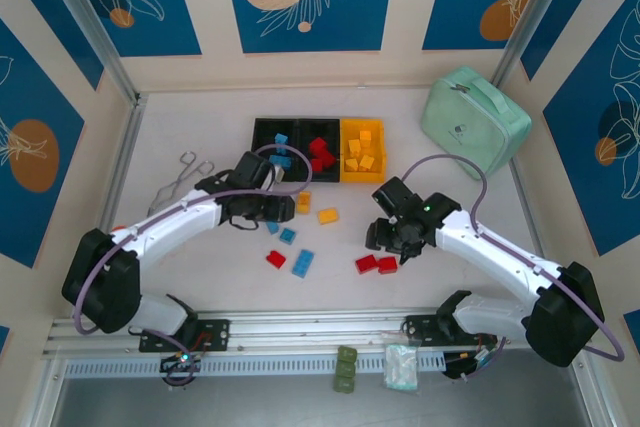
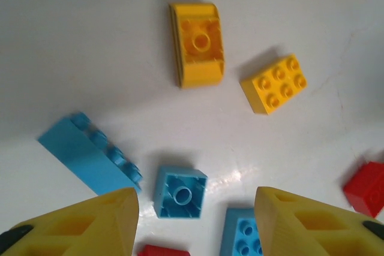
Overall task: Sort the legos into containers by color
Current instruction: Pick up the lego from the bottom-center of the table.
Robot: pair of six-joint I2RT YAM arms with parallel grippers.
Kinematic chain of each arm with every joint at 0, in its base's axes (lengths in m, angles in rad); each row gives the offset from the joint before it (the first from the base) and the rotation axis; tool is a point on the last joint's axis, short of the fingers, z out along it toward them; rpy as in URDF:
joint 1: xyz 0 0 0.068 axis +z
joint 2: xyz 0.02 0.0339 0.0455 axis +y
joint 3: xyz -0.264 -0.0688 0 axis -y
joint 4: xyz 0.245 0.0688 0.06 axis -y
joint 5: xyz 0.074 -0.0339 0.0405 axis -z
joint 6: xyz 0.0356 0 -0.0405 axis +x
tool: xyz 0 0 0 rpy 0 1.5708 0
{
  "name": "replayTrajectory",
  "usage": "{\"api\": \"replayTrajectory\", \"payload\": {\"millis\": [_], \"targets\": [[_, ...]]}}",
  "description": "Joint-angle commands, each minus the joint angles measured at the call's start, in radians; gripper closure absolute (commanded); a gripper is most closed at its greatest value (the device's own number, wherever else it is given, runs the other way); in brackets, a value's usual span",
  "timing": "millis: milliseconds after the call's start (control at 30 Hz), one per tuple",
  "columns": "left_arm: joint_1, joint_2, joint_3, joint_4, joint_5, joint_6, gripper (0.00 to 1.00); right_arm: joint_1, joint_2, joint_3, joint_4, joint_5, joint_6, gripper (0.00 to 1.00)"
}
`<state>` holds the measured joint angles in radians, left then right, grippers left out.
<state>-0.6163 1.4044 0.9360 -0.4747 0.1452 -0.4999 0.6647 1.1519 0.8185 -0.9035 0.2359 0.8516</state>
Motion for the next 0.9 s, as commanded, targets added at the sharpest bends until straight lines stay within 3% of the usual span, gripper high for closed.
{"api": "replayTrajectory", "payload": {"millis": [0,567,867], "targets": [[-0.031,-0.035,-0.046,0.066,0.048,-0.041,0.46,-0.007,-0.010,-0.036,-0.064,0.034,0.039,0.38],[-0.088,-0.019,-0.128,0.141,0.042,-0.120,0.46,-0.011,0.059,-0.159,0.097,-0.049,0.058,0.38],[-0.098,-0.023,-0.141,0.148,0.036,-0.137,0.46,-0.065,0.113,-0.168,0.117,-0.053,0.071,0.41]]}}
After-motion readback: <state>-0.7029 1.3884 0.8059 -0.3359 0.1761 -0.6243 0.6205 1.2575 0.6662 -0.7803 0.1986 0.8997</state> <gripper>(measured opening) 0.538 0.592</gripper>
